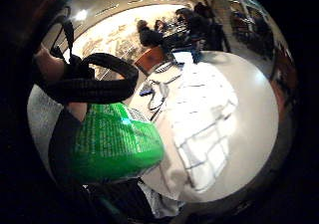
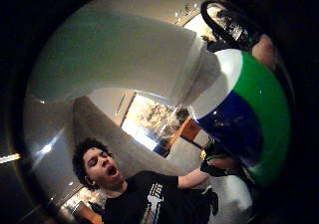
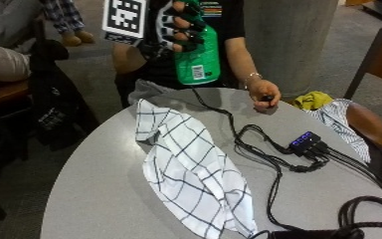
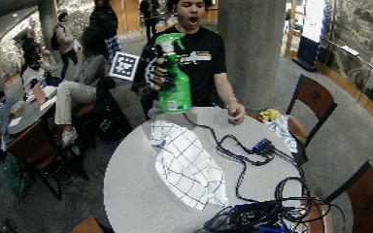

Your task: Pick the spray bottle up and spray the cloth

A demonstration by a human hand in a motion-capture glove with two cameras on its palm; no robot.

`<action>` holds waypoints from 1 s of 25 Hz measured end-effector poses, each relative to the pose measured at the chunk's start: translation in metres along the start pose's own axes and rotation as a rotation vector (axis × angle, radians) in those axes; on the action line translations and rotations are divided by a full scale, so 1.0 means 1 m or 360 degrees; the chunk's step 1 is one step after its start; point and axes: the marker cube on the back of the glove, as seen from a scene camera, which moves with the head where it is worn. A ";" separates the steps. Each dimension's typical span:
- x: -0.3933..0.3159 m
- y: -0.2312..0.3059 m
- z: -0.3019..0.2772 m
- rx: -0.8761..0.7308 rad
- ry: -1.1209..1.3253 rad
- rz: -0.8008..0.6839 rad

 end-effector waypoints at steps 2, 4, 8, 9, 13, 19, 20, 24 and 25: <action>-0.014 0.008 0.043 -0.0119 -0.0135 -0.0049; -0.024 0.015 0.093 -0.0257 -0.0238 -0.0071; -0.021 0.022 0.152 -0.0373 -0.0298 -0.0043; -0.018 0.023 0.160 -0.0383 -0.0294 -0.0033; -0.001 0.026 0.176 -0.0385 -0.0220 0.0013; 0.036 0.039 0.180 -0.0319 -0.0161 0.0148; 0.041 0.041 0.181 -0.0318 -0.0160 0.0169; 0.050 0.050 0.184 -0.0333 -0.0161 0.0193; 0.050 0.052 0.184 -0.0340 -0.0147 0.0190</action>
